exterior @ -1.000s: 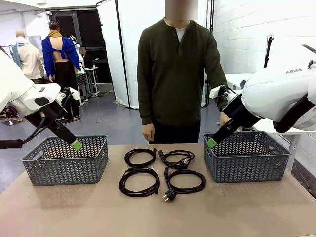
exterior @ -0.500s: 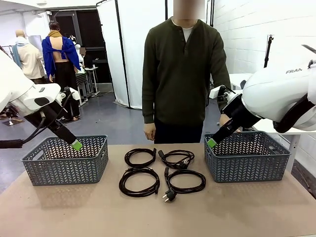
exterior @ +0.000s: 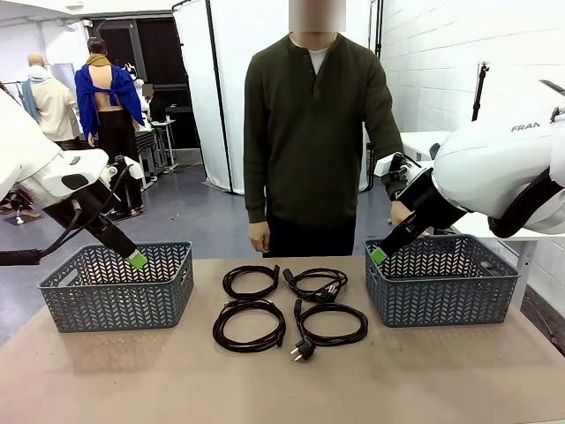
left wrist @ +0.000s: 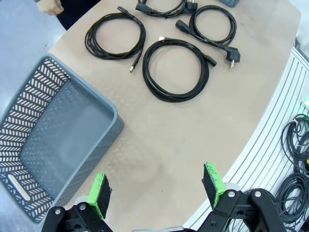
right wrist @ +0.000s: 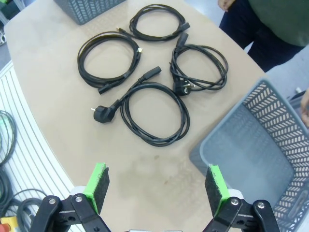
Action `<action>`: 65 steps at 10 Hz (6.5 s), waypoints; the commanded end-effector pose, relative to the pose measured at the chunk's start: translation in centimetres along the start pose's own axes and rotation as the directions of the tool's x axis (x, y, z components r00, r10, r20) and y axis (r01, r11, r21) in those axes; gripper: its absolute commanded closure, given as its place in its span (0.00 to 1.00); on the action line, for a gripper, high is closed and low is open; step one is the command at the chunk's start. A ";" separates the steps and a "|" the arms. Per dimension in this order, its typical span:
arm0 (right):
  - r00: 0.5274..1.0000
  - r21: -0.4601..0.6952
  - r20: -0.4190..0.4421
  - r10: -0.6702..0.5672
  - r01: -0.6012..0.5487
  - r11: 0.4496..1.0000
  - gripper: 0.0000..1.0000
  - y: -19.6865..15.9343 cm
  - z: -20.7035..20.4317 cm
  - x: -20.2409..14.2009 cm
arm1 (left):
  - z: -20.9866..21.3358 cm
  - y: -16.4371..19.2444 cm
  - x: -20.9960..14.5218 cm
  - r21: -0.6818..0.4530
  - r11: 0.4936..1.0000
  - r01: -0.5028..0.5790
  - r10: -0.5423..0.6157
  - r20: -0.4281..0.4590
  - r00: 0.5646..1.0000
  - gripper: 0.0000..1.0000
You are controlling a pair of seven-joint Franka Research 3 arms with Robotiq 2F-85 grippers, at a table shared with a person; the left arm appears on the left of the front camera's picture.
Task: Organize the cables according to human instructions.
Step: Pick up a bundle of cables and place it in the basket indicated by the human.
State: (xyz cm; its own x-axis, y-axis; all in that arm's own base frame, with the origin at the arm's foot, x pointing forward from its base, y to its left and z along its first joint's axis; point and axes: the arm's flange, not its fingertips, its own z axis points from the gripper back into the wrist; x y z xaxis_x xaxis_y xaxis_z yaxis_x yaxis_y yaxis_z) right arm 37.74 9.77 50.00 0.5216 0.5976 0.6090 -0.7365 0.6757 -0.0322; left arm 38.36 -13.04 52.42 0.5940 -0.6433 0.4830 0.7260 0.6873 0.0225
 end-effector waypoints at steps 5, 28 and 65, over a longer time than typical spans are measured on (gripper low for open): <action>0.976 -0.100 -0.160 -0.145 0.130 0.986 0.00 1.6 -4.7 5.2 | -0.1 0.1 -0.2 -0.014 1.000 -0.001 0.001 0.017 1.000 0.00; 0.826 -0.239 -0.336 -0.453 0.391 0.889 0.00 2.8 -21.1 8.1 | -0.1 0.1 -0.2 -0.014 1.000 -0.001 0.001 0.017 1.000 0.00; 0.760 -0.342 -0.453 -0.467 0.336 0.878 1.00 6.4 -27.1 11.4 | -0.1 0.1 -0.2 -0.014 1.000 -0.001 0.001 0.017 1.000 0.00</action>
State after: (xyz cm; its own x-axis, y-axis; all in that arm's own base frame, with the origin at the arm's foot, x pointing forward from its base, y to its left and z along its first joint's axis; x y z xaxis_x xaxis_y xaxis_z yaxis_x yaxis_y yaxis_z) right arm 50.69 32.51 33.66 0.9329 0.3479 0.0929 -0.3463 0.9375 -0.0329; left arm 38.30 -13.12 52.40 0.5983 -0.6374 0.4856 0.7231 0.6906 0.0155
